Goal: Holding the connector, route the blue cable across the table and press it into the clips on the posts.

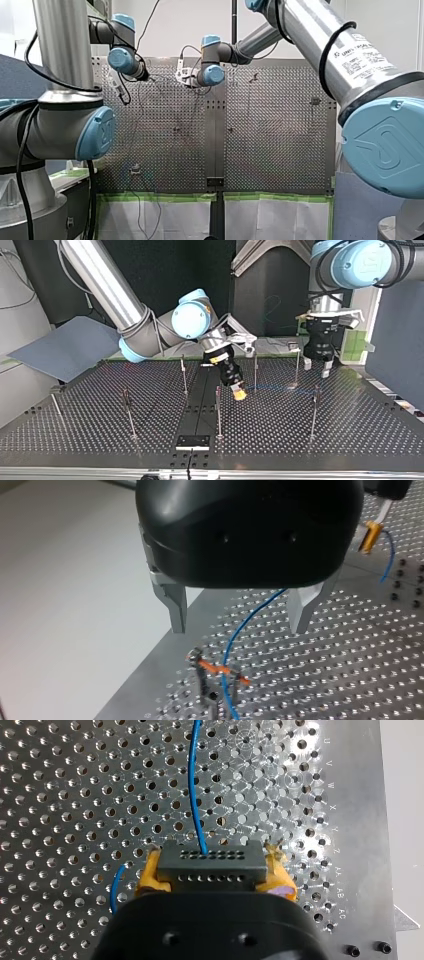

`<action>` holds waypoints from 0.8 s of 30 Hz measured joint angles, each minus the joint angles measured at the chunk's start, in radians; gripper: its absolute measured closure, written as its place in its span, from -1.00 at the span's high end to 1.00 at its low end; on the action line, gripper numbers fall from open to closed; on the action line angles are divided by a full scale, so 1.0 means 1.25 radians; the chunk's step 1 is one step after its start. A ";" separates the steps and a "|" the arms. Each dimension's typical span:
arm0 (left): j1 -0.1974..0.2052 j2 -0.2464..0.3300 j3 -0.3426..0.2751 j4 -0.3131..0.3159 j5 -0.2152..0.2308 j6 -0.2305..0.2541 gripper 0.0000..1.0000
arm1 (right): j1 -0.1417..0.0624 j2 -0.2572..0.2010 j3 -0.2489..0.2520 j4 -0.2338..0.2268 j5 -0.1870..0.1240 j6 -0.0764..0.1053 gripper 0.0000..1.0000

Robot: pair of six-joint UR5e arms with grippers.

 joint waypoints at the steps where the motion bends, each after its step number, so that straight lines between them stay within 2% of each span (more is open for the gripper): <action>1: -0.002 -0.001 0.000 -0.001 0.000 0.008 0.96 | 0.000 0.000 0.000 0.000 0.000 0.000 -1.00; 7: -0.020 -0.015 0.006 0.007 0.014 0.054 0.96 | -0.001 0.000 -0.001 -0.001 0.000 0.000 -1.00; 11: -0.035 -0.035 0.030 0.029 0.017 0.088 0.96 | -0.001 0.000 -0.002 0.000 -0.001 0.001 -1.00; 17: -0.050 -0.057 0.072 0.058 -0.001 0.135 0.96 | -0.002 -0.001 -0.002 0.000 -0.002 0.002 -1.00; 24: -0.059 -0.101 0.092 0.066 -0.014 0.185 0.96 | -0.004 0.000 -0.002 0.000 -0.003 0.003 -1.00</action>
